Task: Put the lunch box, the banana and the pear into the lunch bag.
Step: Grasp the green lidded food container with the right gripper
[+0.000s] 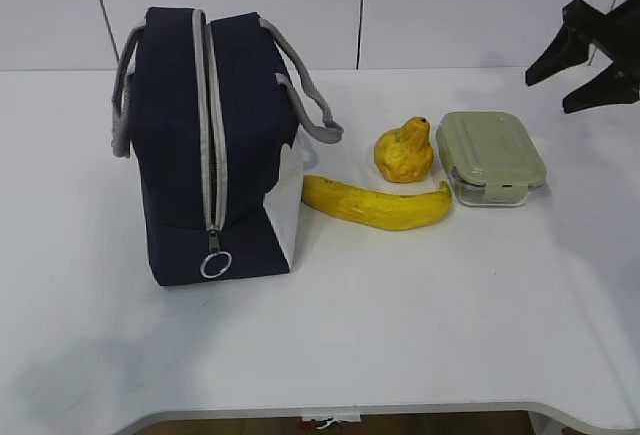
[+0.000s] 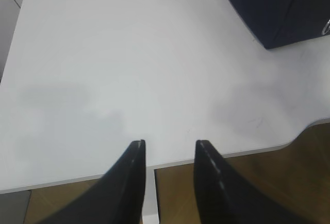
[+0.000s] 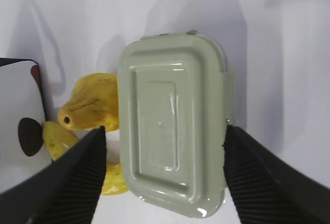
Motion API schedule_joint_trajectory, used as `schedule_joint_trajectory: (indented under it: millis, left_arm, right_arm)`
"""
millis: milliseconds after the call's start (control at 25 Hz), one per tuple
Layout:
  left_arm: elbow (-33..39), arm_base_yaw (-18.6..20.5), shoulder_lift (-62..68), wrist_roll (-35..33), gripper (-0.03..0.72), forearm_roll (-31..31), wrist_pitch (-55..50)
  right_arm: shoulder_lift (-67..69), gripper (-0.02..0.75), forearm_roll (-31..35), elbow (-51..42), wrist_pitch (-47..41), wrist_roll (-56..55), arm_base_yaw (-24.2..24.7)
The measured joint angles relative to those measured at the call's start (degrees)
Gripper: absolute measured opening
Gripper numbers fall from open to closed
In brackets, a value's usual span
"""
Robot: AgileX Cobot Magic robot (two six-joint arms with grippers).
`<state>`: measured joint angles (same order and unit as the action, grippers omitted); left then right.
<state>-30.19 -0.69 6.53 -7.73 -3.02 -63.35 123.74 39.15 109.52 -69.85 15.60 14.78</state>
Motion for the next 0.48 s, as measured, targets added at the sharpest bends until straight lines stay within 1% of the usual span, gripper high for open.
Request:
schedule_joint_trajectory:
  millis: [480]
  left_arm:
    - [0.0,0.0,0.0,0.0,0.244,0.0,0.0]
  right_arm:
    - [3.7,0.557,-0.3,0.0,0.0,1.9,0.0]
